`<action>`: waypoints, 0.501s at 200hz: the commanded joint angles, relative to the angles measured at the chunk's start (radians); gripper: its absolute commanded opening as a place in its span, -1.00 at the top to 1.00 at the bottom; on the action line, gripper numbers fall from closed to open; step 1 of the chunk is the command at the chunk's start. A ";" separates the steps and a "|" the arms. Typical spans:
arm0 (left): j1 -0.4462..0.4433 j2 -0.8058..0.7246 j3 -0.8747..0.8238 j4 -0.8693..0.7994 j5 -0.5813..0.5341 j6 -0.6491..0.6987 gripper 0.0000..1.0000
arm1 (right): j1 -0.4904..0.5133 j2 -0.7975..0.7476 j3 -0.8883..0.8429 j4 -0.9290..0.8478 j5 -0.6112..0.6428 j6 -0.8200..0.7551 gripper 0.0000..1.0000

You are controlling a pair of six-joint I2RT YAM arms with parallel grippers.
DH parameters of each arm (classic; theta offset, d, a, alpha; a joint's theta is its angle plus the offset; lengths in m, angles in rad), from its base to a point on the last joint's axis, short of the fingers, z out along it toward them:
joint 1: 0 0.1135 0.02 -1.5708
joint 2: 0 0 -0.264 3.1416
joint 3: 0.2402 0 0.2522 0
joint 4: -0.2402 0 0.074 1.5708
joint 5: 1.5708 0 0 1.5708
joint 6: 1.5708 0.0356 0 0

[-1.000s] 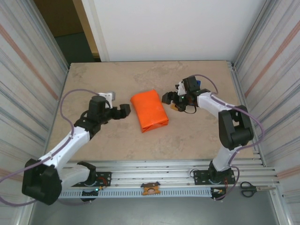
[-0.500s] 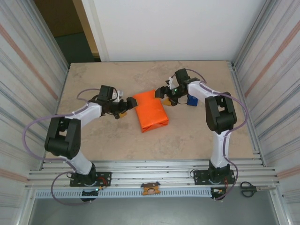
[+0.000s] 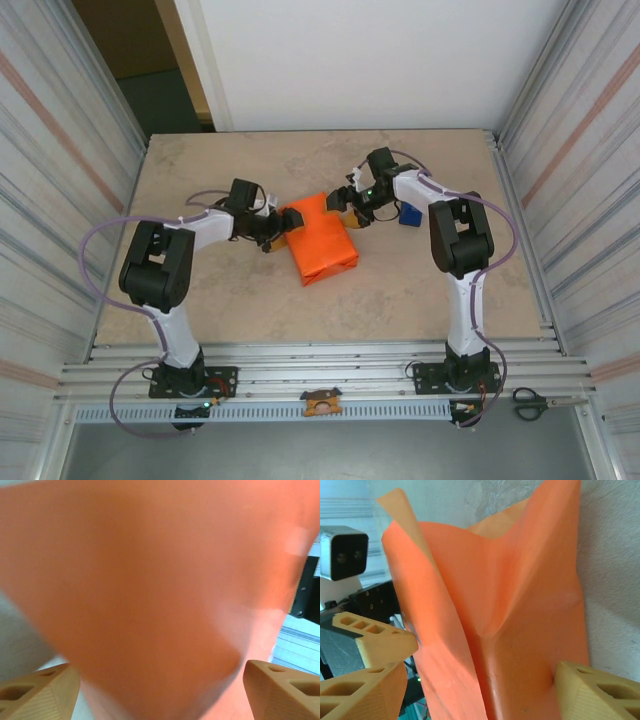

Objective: Wrap the gift box in paper
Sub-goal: Stand up the gift box at the center of the table.

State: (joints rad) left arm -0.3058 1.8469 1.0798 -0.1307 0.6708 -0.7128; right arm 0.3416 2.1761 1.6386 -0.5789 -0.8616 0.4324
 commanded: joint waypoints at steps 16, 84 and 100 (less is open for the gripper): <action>-0.019 -0.057 0.025 0.045 0.036 -0.009 -0.67 | 0.007 -0.066 0.006 -0.017 -0.061 -0.017 -0.51; -0.039 -0.220 -0.011 0.061 0.039 0.021 -0.72 | -0.005 -0.308 -0.241 0.209 -0.071 0.105 -0.53; -0.044 -0.252 -0.022 0.060 0.048 0.032 -0.74 | -0.004 -0.364 -0.297 0.263 -0.063 0.128 -0.53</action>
State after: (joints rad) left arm -0.3275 1.6592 1.0763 -0.1150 0.6621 -0.7101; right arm 0.3248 1.9018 1.4063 -0.4377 -0.8688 0.4980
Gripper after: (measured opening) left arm 0.863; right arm 0.764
